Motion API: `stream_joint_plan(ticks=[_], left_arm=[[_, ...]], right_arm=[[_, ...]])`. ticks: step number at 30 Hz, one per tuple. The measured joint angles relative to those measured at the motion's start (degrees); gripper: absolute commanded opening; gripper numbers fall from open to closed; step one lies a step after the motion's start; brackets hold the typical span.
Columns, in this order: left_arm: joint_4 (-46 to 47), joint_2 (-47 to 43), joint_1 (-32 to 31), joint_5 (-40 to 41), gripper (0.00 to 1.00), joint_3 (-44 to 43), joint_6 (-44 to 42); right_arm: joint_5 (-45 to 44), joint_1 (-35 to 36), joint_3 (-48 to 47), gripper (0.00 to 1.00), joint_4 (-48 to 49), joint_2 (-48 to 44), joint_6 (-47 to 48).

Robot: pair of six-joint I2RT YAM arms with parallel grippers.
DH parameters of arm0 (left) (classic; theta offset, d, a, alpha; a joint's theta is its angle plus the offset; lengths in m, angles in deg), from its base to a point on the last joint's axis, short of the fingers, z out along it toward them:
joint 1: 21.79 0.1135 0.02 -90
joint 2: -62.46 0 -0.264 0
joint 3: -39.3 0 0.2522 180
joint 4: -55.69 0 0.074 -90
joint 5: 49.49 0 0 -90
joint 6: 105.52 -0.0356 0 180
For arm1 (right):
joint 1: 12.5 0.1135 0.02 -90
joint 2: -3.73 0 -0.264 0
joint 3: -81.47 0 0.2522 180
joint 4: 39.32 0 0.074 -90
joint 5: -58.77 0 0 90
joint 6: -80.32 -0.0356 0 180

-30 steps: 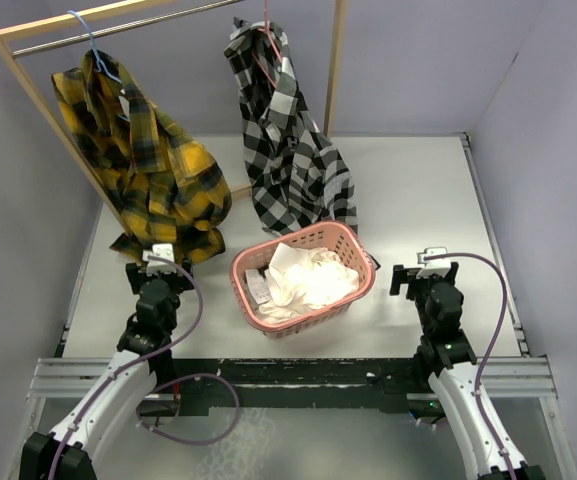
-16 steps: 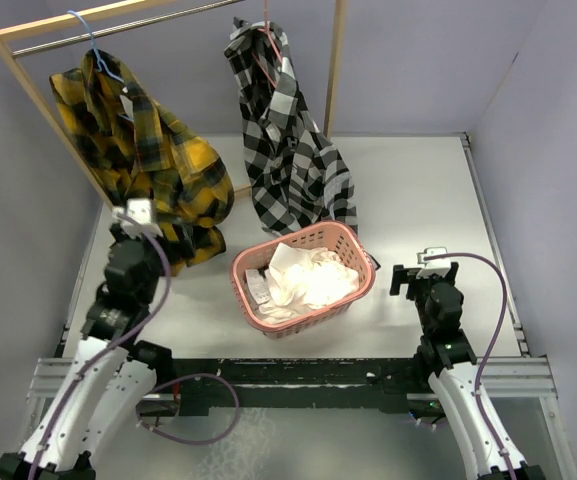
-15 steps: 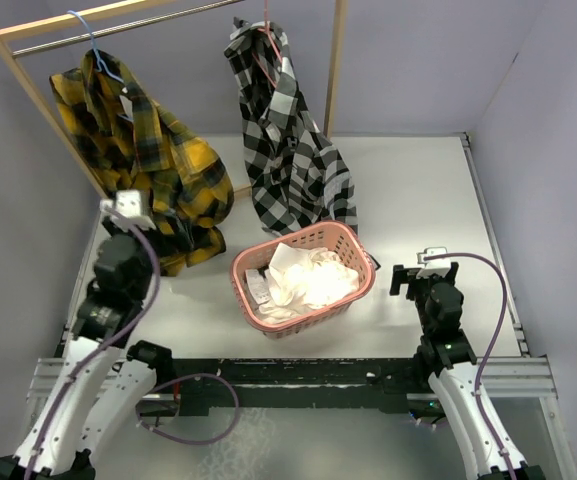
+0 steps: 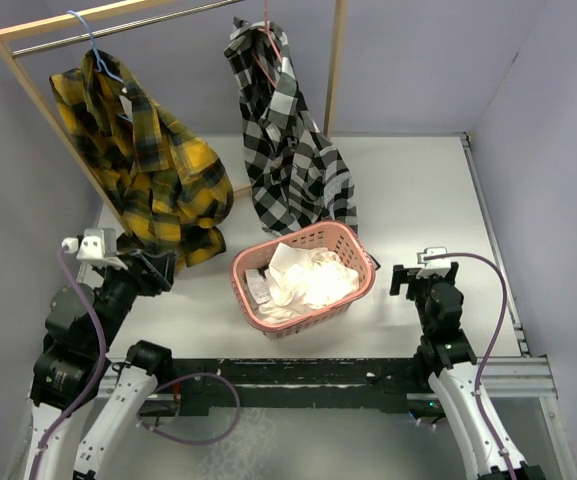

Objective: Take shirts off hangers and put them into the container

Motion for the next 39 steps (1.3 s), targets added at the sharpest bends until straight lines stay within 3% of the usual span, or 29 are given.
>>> stream_joint_plan(ticks=[2,4,5,7,9,15,22,28,32,39], left_arm=[[-0.2,-2.4,0.0,-0.2,0.45,2.1,-0.3],[-0.2,-3.9,0.0,0.3,0.42,2.5,-1.4],[-0.1,-4.2,0.0,0.6,0.46,2.5,-1.7],[0.0,-4.3,0.0,1.5,0.66,2.5,-2.5],[0.0,-4.1,0.0,1.8,0.79,2.6,-3.0],[-0.7,0.0,0.0,4.4,0.84,2.4,-2.6],[-3.5,7.9,0.0,7.0,0.74,2.3,-1.6],[1.6,2.4,0.0,-1.9,0.54,3.5,-2.9],[6.3,-0.5,0.0,-6.5,0.53,4.3,-3.6],[6.2,3.0,0.0,-9.8,0.55,4.5,-4.5]], right_arm=[[0.0,0.0,0.0,1.0,0.0,0.0,0.0],[0.0,0.0,0.0,1.0,0.0,0.0,0.0],[0.0,0.0,0.0,1.0,0.0,0.0,0.0],[0.0,0.0,0.0,1.0,0.0,0.0,0.0],[0.0,0.0,0.0,1.0,0.0,0.0,0.0],[0.0,0.0,0.0,1.0,0.0,0.0,0.0],[0.0,0.0,0.0,1.0,0.0,0.0,0.0],[0.0,0.0,0.0,1.0,0.0,0.0,0.0],[0.0,0.0,0.0,1.0,0.0,0.0,0.0],[0.0,0.0,0.0,1.0,0.0,0.0,0.0]])
